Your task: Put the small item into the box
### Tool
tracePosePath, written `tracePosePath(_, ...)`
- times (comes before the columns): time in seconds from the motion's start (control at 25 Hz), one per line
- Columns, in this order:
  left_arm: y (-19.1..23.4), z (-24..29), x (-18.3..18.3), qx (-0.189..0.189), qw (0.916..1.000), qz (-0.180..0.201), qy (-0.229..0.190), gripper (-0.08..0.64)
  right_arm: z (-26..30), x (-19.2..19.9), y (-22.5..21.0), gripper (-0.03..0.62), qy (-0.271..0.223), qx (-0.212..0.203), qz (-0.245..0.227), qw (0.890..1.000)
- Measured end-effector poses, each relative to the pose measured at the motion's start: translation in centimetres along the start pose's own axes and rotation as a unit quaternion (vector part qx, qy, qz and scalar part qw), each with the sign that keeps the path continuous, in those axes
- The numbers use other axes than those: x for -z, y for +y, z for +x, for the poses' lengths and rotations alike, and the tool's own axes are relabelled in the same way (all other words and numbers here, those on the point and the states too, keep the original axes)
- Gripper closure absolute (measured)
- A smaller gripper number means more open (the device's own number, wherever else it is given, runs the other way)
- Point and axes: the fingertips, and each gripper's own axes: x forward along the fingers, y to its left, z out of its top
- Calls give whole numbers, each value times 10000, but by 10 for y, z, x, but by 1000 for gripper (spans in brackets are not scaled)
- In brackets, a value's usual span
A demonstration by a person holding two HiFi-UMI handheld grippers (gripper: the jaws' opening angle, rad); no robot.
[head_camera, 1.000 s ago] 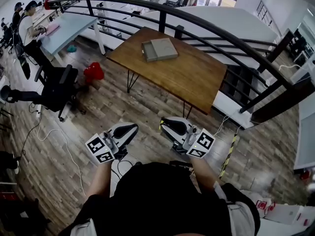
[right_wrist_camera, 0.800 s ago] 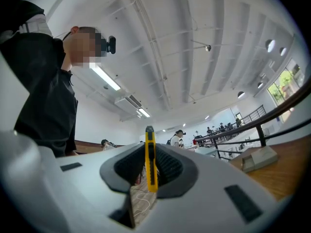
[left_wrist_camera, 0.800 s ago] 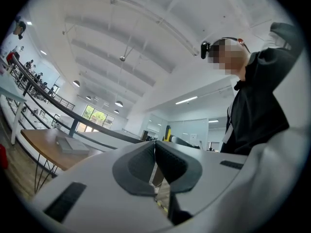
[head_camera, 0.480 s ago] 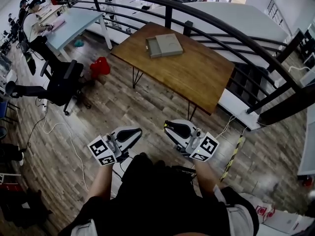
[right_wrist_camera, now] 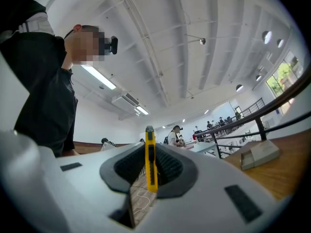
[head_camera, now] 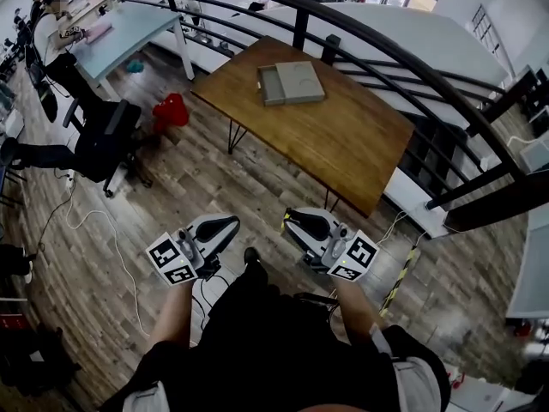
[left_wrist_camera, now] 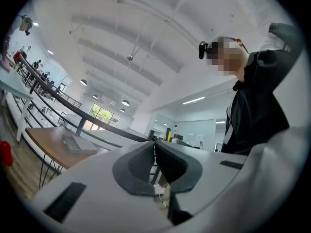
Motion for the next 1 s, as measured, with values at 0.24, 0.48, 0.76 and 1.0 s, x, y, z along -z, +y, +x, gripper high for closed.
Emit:
tracePosePath(0.24,52,17,-20,33,9999,126,-2,541,36,-10,-49,520,196,79,-176,9996)
tracePosePath(0.48,112,21,-52,122,9997,160,-101,541,91,-14,-95,520,309,71,-157,9994)
tracePosePath(0.76,170,21,-64,190,9997,169,-51,541,139,-26,-135,520,322,264,-303,9987)
tracePosePath(1.0,201,34,-80,294,9993,113,-186,541,157,-33,-162,520,375,381,-321,9981)
